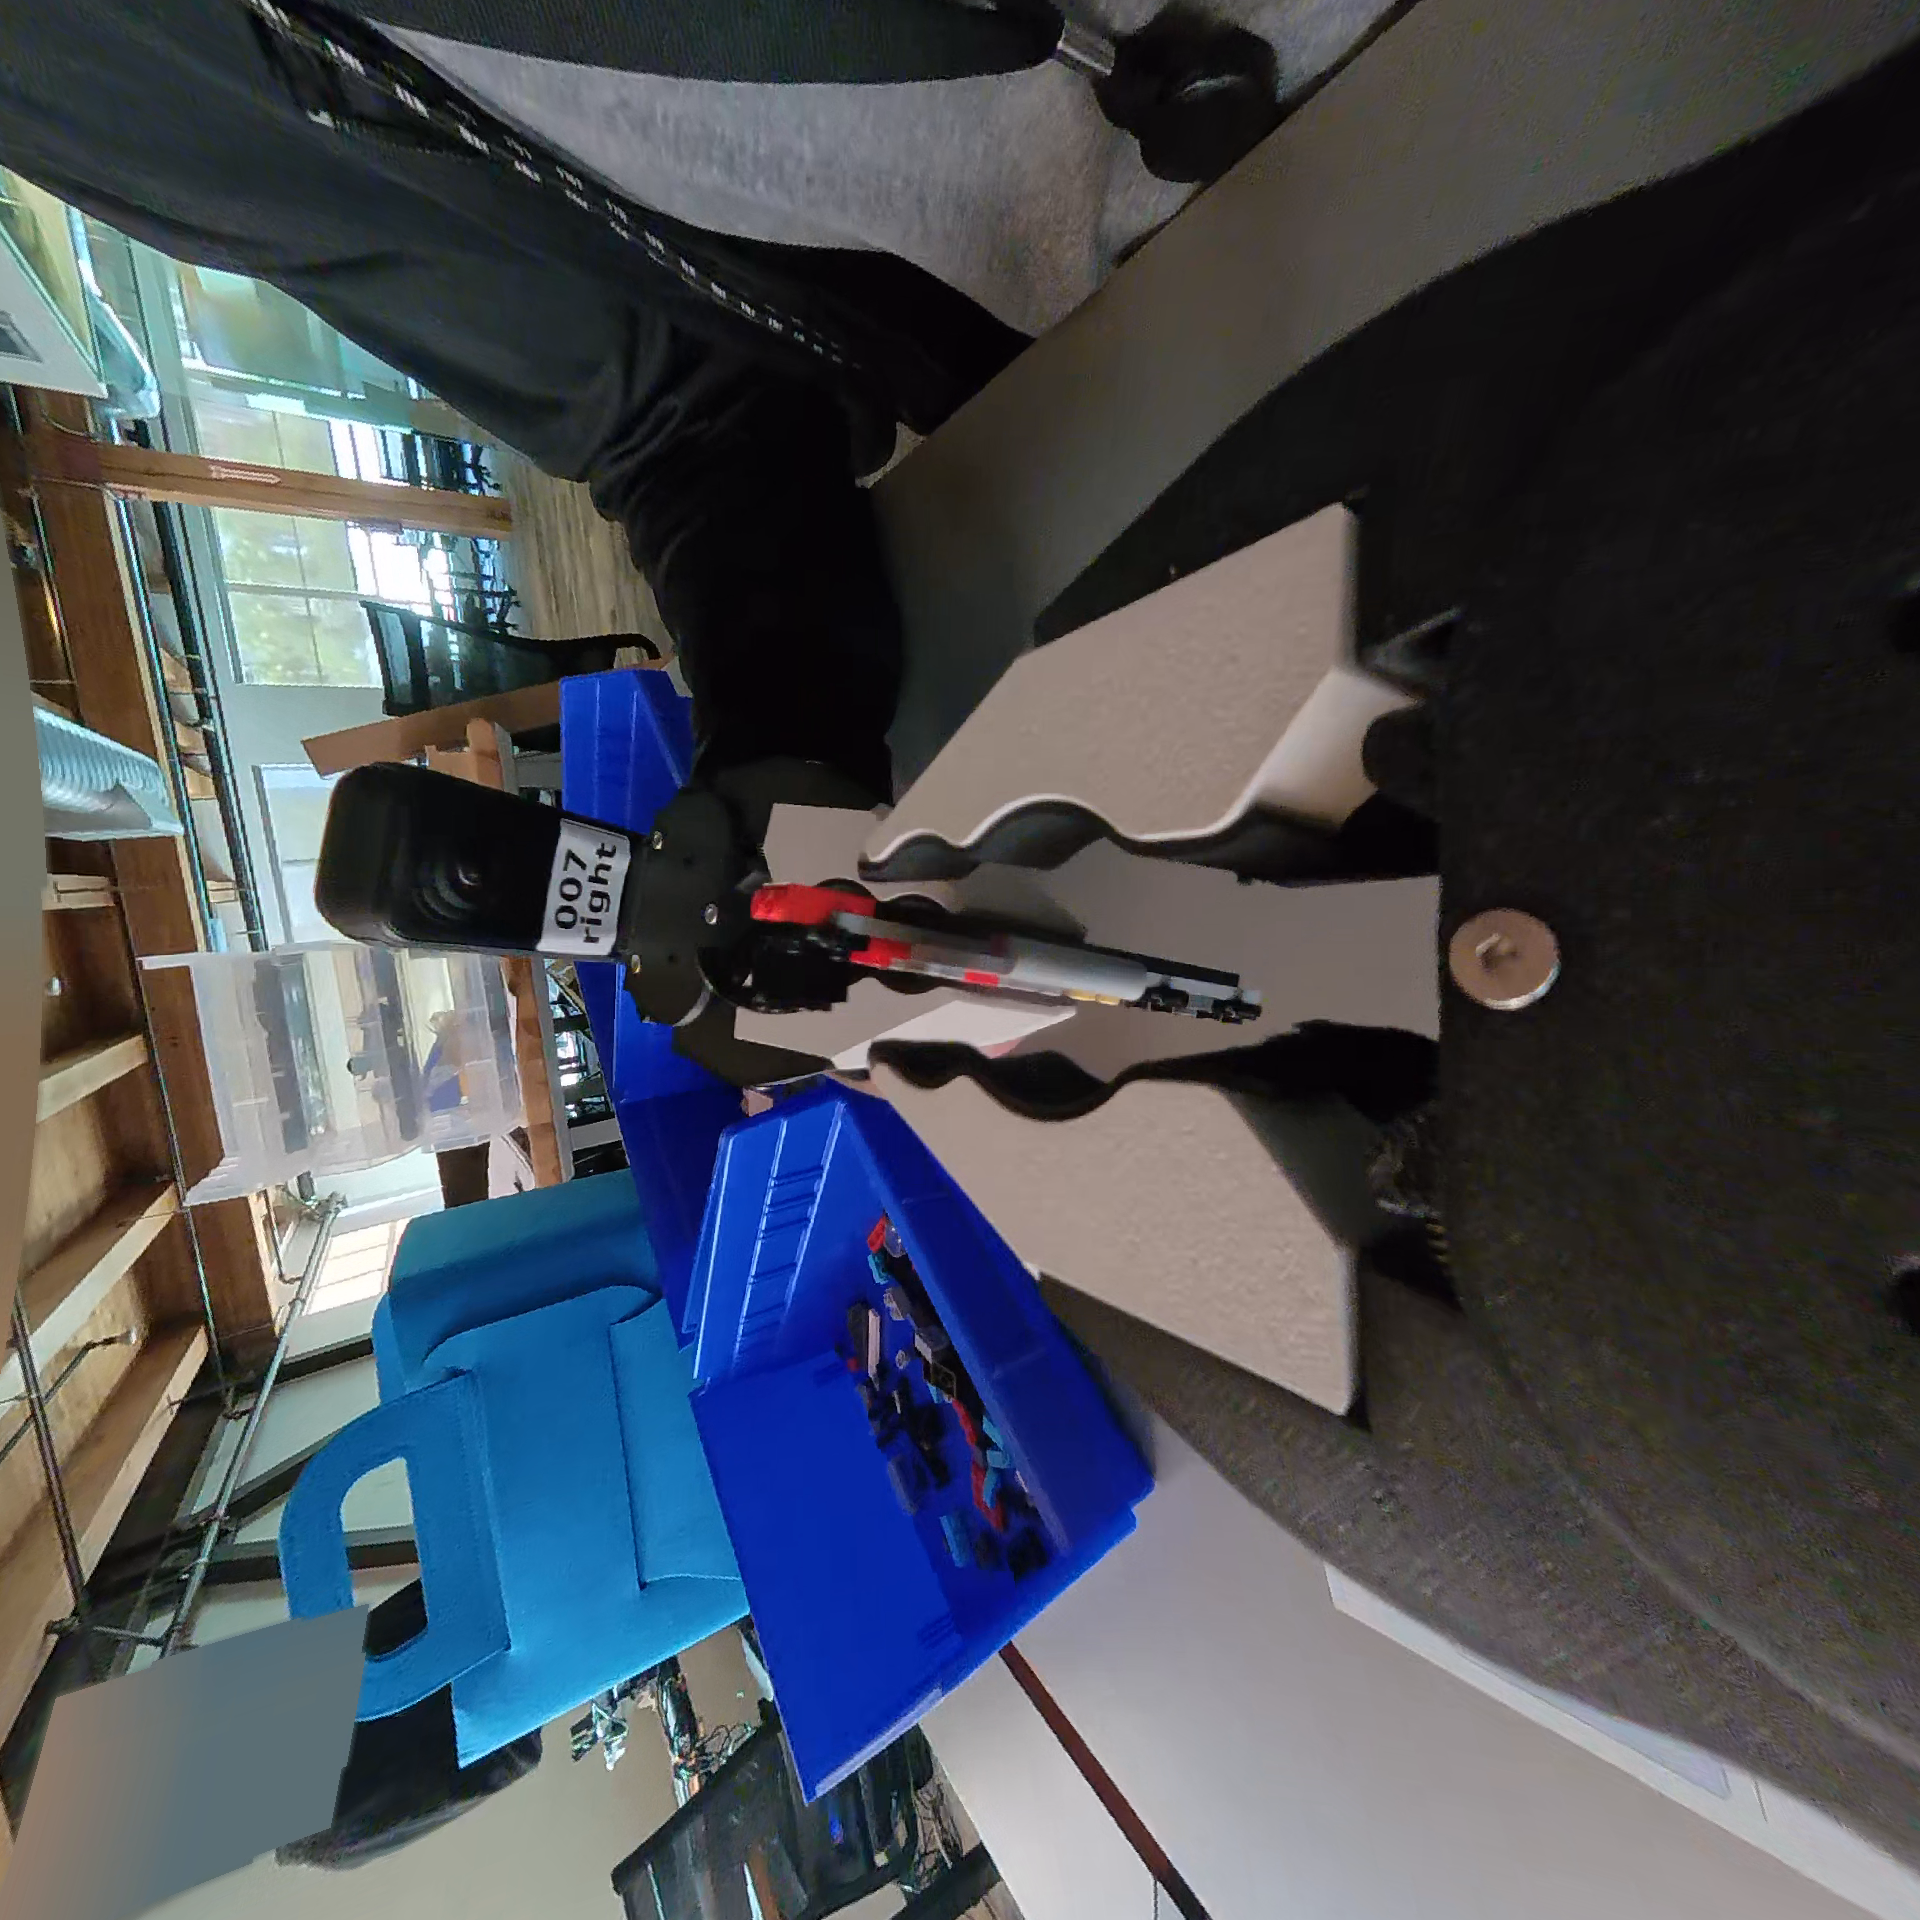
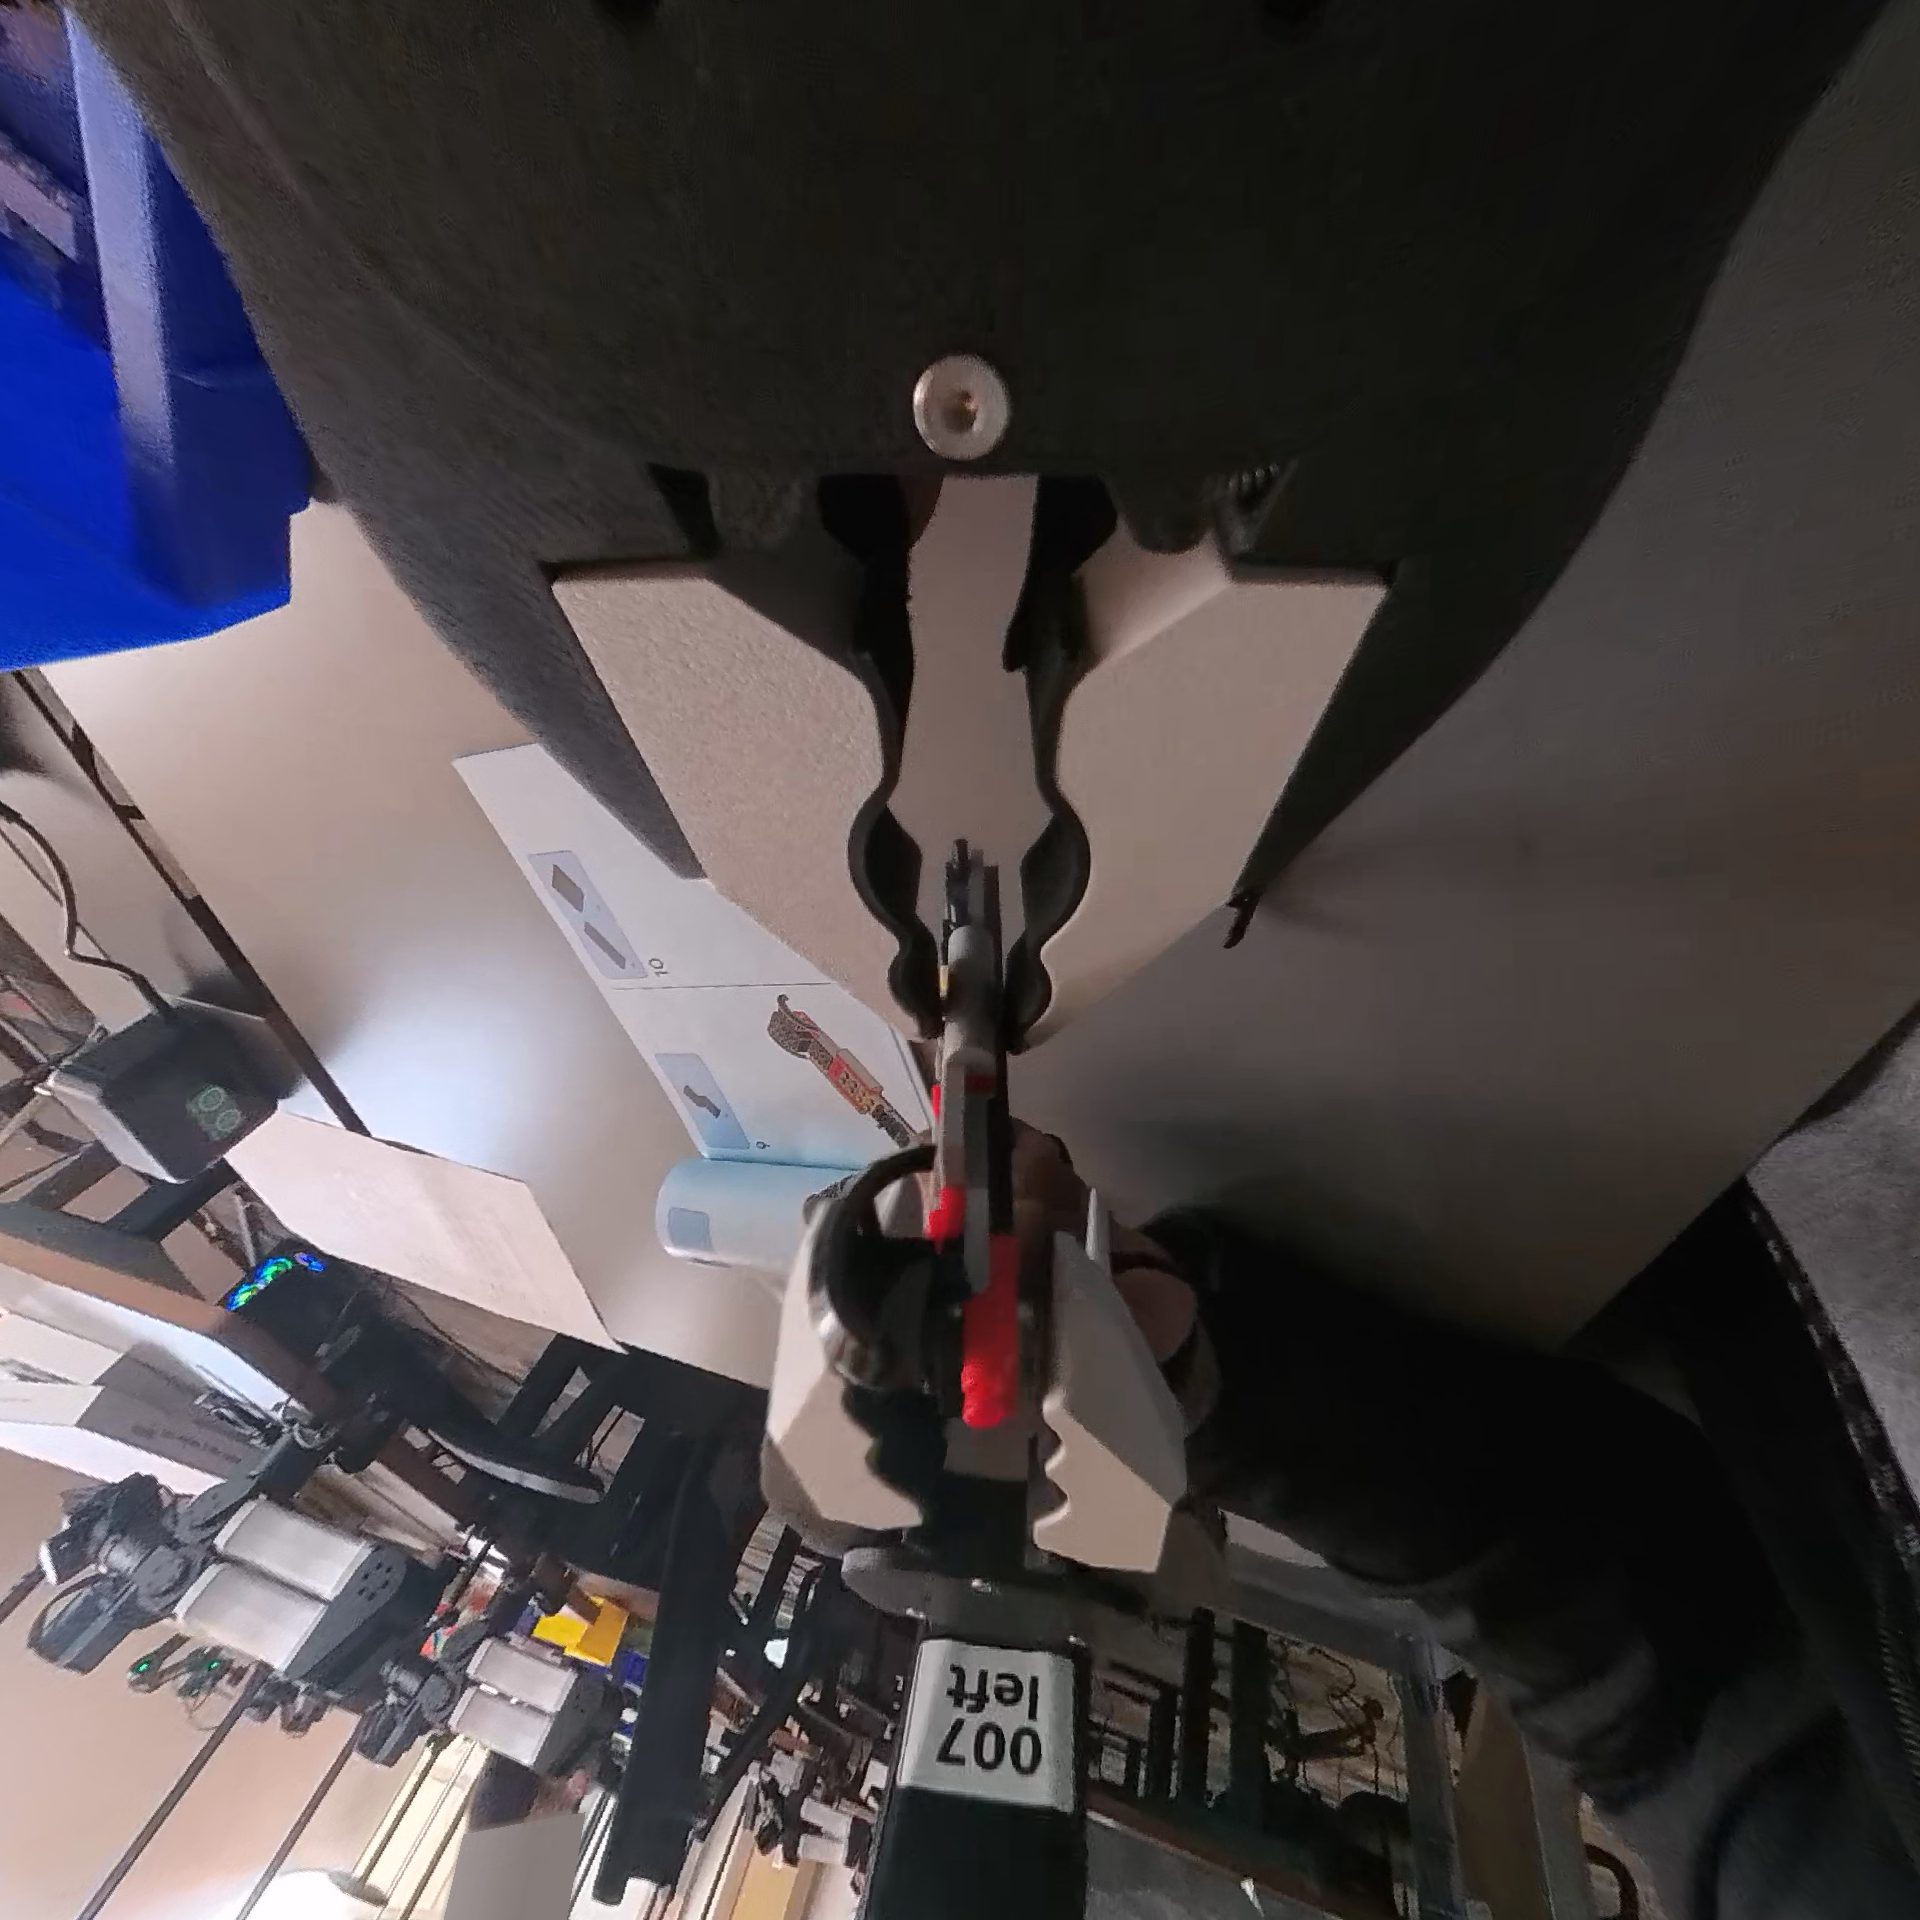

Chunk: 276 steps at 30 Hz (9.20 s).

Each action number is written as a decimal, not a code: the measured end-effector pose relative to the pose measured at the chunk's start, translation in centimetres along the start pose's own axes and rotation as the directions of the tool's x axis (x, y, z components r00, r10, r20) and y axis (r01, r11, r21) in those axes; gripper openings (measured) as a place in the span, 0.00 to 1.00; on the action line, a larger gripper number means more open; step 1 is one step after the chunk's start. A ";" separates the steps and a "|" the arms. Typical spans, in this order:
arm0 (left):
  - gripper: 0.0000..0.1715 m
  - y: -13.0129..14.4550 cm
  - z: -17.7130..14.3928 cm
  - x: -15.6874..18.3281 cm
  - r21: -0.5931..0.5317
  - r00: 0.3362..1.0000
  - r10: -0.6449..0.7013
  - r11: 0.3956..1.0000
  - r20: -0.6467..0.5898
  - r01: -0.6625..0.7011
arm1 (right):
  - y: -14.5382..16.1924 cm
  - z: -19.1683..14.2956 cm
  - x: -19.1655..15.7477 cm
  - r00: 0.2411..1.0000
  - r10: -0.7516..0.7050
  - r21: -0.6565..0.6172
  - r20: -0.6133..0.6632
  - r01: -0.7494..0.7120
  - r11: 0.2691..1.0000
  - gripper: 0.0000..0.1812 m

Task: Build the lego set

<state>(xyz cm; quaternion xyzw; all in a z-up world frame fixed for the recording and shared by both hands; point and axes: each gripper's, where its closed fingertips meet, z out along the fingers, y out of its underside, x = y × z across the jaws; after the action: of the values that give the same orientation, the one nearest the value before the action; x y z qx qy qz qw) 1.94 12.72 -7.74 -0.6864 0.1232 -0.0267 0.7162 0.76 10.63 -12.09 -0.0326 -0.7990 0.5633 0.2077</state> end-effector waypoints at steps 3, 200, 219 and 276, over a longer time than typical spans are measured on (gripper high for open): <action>0.09 0.2 -0.1 0.1 -0.005 1.000 0.015 1.000 0.000 -0.015 | 0.3 0.0 0.2 1.000 -0.023 -0.014 -0.016 0.023 1.000 0.08; 0.11 11.9 -3.0 6.2 -0.696 0.975 -0.188 0.685 0.119 0.217 | 5.7 -4.2 -4.0 0.825 -0.524 -0.373 -0.210 0.428 0.823 0.25; 0.02 0.4 0.0 5.7 0.053 0.513 -0.839 0.512 -0.180 0.857 | -0.2 -5.0 -4.2 0.896 -0.263 -0.039 -0.358 0.267 0.963 0.21; 0.19 8.2 1.2 5.0 -0.483 0.977 -0.208 0.851 0.051 0.207 | 6.8 -4.6 -4.8 1.000 0.008 -0.316 0.016 -0.003 0.949 0.20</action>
<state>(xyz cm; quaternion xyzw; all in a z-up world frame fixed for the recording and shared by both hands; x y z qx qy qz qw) 5.94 13.32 -16.46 -0.8534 0.0522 -0.0730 0.5135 5.62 15.78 -18.43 -0.0628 -0.8805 0.4291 0.1916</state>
